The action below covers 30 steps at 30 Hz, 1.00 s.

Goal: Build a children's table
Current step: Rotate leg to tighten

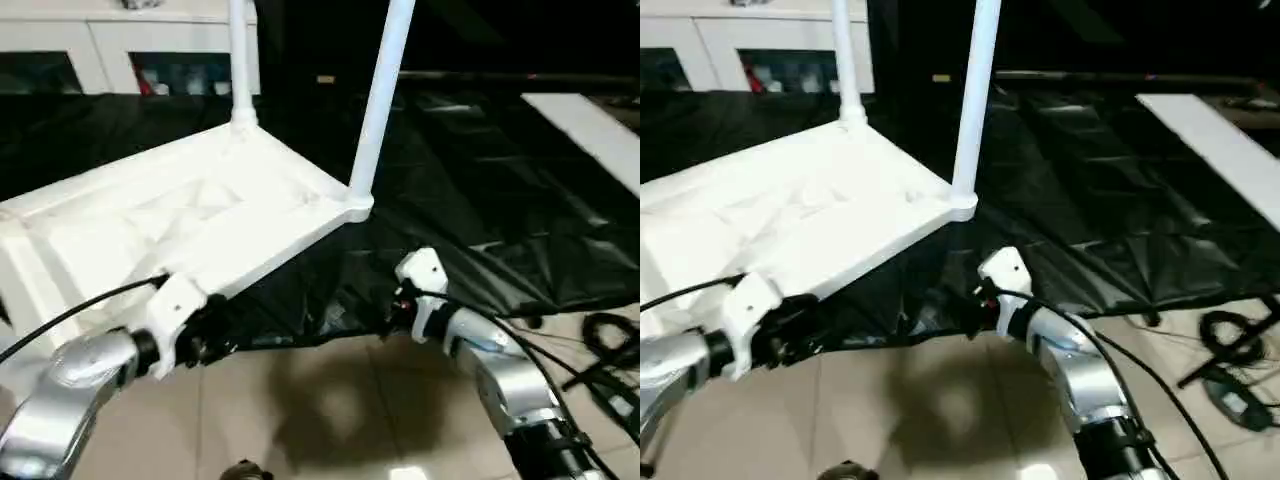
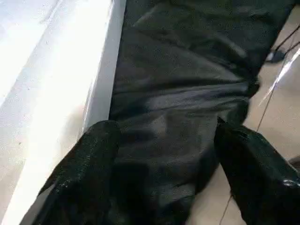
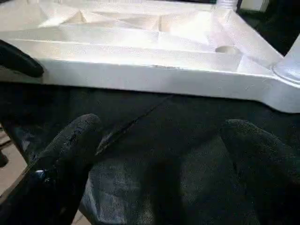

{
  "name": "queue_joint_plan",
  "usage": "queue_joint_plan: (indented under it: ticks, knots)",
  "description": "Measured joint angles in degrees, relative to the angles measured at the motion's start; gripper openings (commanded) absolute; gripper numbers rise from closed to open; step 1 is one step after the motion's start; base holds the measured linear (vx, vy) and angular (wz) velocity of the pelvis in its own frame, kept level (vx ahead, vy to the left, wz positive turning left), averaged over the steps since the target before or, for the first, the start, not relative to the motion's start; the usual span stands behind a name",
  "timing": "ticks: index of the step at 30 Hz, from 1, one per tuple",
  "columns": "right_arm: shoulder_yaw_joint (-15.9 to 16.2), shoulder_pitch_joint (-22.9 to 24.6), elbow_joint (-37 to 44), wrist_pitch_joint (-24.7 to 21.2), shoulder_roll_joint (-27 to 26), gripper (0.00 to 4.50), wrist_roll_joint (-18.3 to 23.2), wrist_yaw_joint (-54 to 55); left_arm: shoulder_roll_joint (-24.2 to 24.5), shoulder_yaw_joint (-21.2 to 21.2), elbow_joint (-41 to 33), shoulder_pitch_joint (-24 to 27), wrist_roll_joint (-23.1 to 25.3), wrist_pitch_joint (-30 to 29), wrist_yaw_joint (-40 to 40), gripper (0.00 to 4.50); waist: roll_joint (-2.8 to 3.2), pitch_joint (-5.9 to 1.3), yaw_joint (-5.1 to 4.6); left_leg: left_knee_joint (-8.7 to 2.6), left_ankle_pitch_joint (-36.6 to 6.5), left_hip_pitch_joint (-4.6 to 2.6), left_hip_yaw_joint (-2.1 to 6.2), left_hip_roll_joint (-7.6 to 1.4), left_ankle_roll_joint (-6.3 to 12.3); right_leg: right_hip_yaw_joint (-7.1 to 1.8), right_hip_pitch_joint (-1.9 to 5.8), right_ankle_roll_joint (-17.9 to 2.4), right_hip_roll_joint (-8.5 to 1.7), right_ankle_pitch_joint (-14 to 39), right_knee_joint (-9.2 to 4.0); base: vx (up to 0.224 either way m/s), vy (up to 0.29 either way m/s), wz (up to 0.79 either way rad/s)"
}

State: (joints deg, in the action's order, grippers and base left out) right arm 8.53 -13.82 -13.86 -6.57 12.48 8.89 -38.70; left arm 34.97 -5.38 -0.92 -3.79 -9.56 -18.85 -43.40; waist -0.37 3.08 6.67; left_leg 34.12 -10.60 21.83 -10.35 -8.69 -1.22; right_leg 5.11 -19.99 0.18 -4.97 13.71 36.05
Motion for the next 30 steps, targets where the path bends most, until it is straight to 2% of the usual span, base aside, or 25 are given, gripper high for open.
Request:
queue_joint_plan:
  ticks: [4,12,19,24,27,28,30]
  knots:
    - [-0.42,1.05,0.81,-1.47,0.7,4.5,0.03,0.65,0.26,-0.84,4.38,-3.16,2.8,1.41,0.28,3.66,0.49,0.03,-0.09,0.0,0.0,-0.04,0.0,-0.01,0.0,0.0,-0.02,-0.05,0.0,-0.03,0.07,0.0,0.0,0.0]
    - [-0.8,2.48,2.66,-2.16,0.72,4.5,0.09,1.53,-0.06,-1.25,11.72,-7.29,5.68,5.48,3.0,3.66,0.66,0.04,-0.19,0.0,0.0,0.0,0.01,-0.02,0.0,0.0,-0.06,-0.07,0.0,-0.04,0.06,0.0,0.0,0.0]
    - [-1.4,2.69,5.06,-3.07,0.71,4.5,0.3,2.91,-3.15,0.82,15.43,-9.0,5.24,9.08,5.44,3.66,0.7,0.06,-0.1,0.0,0.0,0.19,0.0,-0.02,0.01,0.01,-0.16,-0.1,0.0,-0.01,-0.03,0.0,0.0,0.0]
    - [-2.52,4.04,7.22,-3.06,-0.25,4.5,0.29,5.98,-5.48,4.67,13.01,-8.05,1.73,11.17,6.87,3.66,0.65,0.04,-0.16,0.0,0.0,0.22,-0.03,-0.02,0.01,0.01,-0.2,-0.11,0.0,0.02,-0.08,0.0,0.0,0.0]
    - [-5.34,6.39,9.79,-3.37,-2.55,4.5,0.65,10.58,-11.35,9.56,4.54,-4.0,-1.93,10.72,12.27,3.66,0.58,0.0,-0.18,0.0,0.0,0.24,-0.08,-0.02,0.01,-0.01,-0.17,-0.12,-0.01,0.05,-0.2,0.0,0.0,0.0]
    - [-6.01,7.12,10.66,-3.45,-3.4,4.5,0.76,12.15,-14.13,10.15,1.69,-2.68,-2.25,10.11,15.65,3.66,0.52,-0.02,-0.2,0.0,0.0,0.27,-0.1,-0.02,0.02,-0.01,-0.17,-0.12,-0.02,0.06,-0.25,0.0,0.0,0.0]
    - [-6.04,7.34,11.33,-3.46,-3.95,4.5,0.79,13.25,-15.84,10.23,-0.3,-1.37,-2.37,9.78,18.97,3.66,0.42,0.01,-0.21,0.0,0.0,0.27,-0.1,-0.04,0.02,-0.01,-0.19,-0.1,-0.01,0.07,-0.24,0.0,0.0,0.0]
